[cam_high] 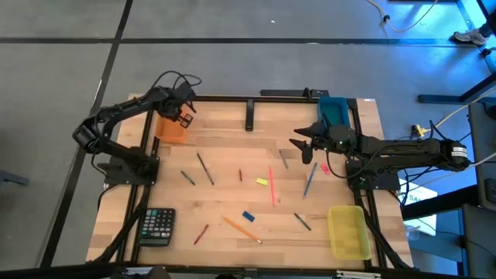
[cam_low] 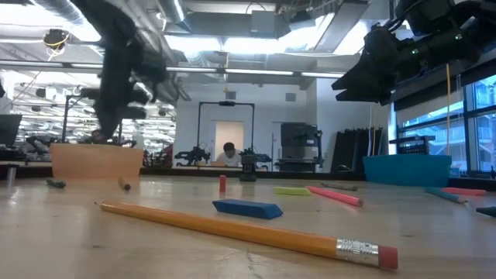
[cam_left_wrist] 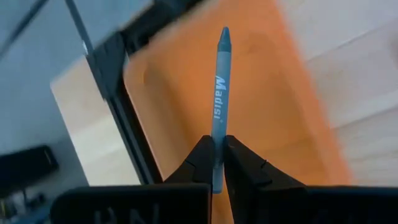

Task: Sort crayons/erasers/pens/pencils in bins
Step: Put the left gray crayon into the orange bin, then put the pink pencil into the yellow bin

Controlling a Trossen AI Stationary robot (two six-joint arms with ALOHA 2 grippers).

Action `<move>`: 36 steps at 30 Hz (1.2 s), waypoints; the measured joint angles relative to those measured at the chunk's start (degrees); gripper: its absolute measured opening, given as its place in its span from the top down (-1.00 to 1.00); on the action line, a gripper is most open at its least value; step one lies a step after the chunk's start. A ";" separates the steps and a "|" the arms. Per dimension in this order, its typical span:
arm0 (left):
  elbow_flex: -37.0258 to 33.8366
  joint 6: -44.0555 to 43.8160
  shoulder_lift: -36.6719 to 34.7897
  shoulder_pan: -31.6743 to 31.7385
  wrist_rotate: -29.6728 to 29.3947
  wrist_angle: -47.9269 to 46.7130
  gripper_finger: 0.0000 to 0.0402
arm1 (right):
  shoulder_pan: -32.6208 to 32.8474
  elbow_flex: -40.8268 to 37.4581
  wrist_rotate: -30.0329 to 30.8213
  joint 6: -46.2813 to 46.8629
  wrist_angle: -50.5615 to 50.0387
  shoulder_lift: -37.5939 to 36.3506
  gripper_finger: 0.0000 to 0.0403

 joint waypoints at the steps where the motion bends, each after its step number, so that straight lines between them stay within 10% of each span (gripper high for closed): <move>1: -1.46 -0.55 0.02 0.53 0.21 0.55 0.93 | 0.00 0.00 0.00 0.32 -0.01 0.00 -0.17; 23: -7.29 2.81 0.02 1.56 9.08 12.52 0.57 | 0.20 0.00 -0.62 4.10 0.10 -0.07 -0.17; 36: 9.82 8.56 0.36 -20.14 10.09 14.98 0.58 | 5.82 2.59 -1.97 0.78 -11.22 -12.54 -0.17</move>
